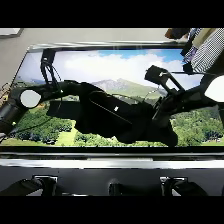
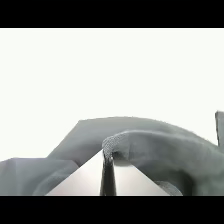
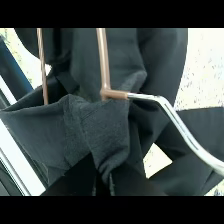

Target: Fold the clothes and pants, and hang the long-sleeved shirts on hangers.

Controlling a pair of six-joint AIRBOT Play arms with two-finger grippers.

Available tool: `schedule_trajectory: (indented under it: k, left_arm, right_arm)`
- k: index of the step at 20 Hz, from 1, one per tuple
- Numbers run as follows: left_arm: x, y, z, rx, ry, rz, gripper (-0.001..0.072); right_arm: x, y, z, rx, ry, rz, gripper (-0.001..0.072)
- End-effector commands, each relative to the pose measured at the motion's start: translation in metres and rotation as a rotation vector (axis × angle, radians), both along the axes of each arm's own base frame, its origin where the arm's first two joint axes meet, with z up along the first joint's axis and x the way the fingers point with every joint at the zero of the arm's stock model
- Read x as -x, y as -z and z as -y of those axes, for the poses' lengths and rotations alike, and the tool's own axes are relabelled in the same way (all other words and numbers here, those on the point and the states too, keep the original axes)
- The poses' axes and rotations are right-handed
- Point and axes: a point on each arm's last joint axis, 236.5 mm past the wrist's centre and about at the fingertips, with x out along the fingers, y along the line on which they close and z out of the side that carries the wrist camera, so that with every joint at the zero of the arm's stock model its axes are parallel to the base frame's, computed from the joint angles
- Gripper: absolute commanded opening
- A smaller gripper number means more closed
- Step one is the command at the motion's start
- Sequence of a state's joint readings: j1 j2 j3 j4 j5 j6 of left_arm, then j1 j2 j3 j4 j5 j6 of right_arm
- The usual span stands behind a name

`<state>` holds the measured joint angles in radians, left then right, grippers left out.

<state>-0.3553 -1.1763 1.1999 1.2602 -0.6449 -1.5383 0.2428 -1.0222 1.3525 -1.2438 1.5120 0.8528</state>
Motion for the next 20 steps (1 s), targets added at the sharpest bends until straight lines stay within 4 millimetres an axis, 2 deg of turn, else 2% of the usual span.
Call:
schedule_trajectory:
  k: [1, 3, 6, 12, 14, 16, 17, 20]
  left_arm:
    - [-0.007, -0.017, -0.005, 0.003, -0.014, 0.029, 0.0016]
    - [-0.004, -0.019, -0.004, -0.001, -0.005, 0.017, 0.0016]
    - [-0.001, -0.028, 0.006, 0.004, 0.019, 0.034, 0.0016]
    - [0.011, -0.041, 0.031, 0.014, 0.077, 0.056, 0.0017]
    - [0.02, -0.046, 0.038, 0.016, 0.1, 0.058, 0.0017]
    - [0.044, -0.044, 0.046, -0.012, 0.158, 0.022, 0.0017]
    - [0.062, -0.036, 0.049, -0.039, 0.196, -0.032, 0.0016]
    - [0.114, -0.018, 0.057, -0.102, 0.309, -0.114, 0.0015]
  right_arm:
    - [-0.006, 0.013, 0.007, 0.045, 0.09, -0.045, 0.0025]
    - [-0.011, 0.024, 0.004, 0.04, 0.126, -0.093, 0.0025]
    - [-0.021, 0.034, -0.016, -0.017, 0.113, -0.121, 0.0025]
    - [-0.033, 0.065, -0.071, -0.001, 0.034, -0.107, 0.0025]
    - [-0.039, 0.067, -0.089, -0.025, 0.031, -0.074, 0.0025]
    - [-0.054, 0.058, -0.102, -0.063, 0.042, 0.007, 0.0025]
    - [-0.064, 0.051, -0.106, -0.091, 0.064, 0.045, 0.0025]
    - [-0.093, 0.021, -0.101, -0.113, 0.134, 0.172, 0.0025]
